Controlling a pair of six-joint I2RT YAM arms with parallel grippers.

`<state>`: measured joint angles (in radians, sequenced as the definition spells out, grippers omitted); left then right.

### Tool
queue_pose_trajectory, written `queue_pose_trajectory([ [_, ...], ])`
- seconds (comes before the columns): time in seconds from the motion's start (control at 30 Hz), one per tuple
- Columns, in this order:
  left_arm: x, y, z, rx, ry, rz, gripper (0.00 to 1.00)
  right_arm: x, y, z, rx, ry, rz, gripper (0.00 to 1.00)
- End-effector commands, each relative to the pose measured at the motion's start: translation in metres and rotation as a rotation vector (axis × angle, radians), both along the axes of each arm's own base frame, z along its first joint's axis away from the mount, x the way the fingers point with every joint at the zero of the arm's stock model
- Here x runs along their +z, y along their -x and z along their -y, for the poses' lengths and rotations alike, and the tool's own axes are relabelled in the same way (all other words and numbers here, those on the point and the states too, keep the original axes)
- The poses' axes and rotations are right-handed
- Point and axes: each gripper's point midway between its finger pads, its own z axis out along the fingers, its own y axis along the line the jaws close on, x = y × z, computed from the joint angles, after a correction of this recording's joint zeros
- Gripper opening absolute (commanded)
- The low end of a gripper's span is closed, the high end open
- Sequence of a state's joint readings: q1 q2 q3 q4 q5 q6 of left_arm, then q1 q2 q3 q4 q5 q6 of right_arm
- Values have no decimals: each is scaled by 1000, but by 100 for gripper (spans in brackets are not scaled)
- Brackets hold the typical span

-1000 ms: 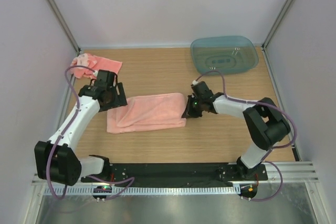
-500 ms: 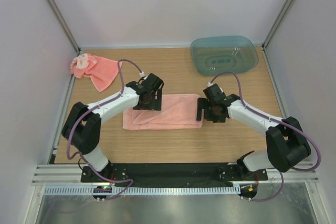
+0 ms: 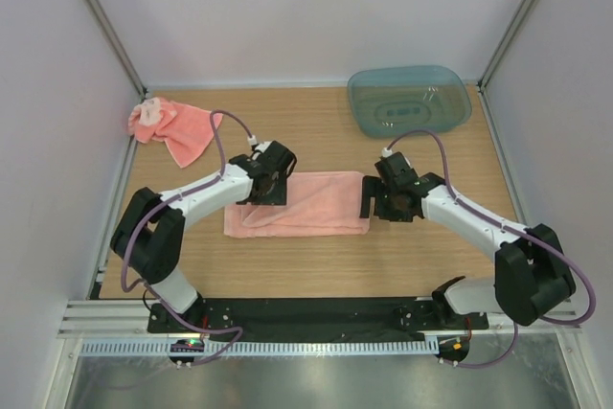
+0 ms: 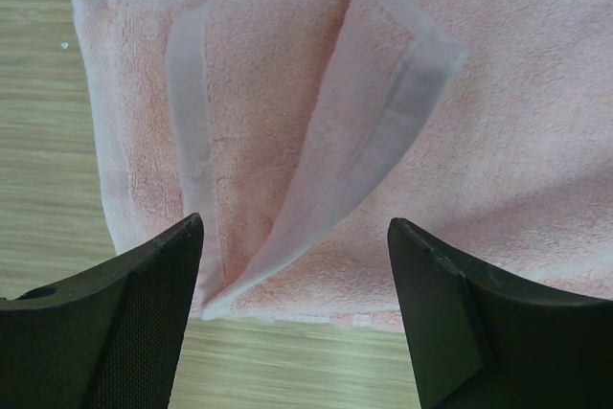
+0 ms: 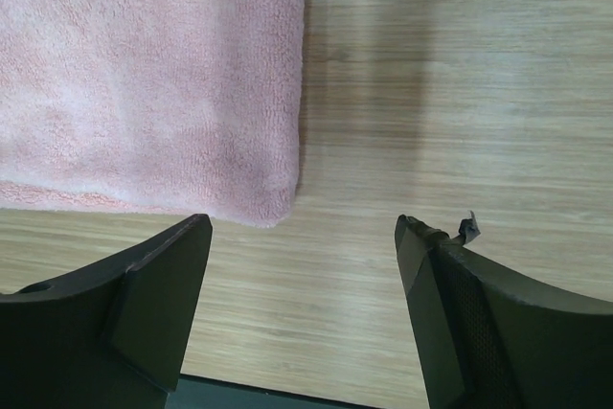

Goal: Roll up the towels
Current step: Fold the towel

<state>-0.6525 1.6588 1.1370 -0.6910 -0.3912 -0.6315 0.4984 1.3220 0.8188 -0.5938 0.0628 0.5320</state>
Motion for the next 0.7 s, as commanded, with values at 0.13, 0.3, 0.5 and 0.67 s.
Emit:
queue_pose_trajectory([
  [0.13, -6, 13, -17, 53, 28, 71, 65, -20, -5, -15, 25, -39, -26, 82],
  [0.3, 2, 4, -15, 35, 20, 104, 16, -26, -2, -11, 20, -25, -34, 81],
  [0.5, 16, -5, -36, 164, 62, 113, 7, -22, 2, -7, 18, -12, -29, 82],
  [0.67, 10, 4, -63, 285, 89, 61, 13, -18, 2, -4, 22, -1, -27, 83],
])
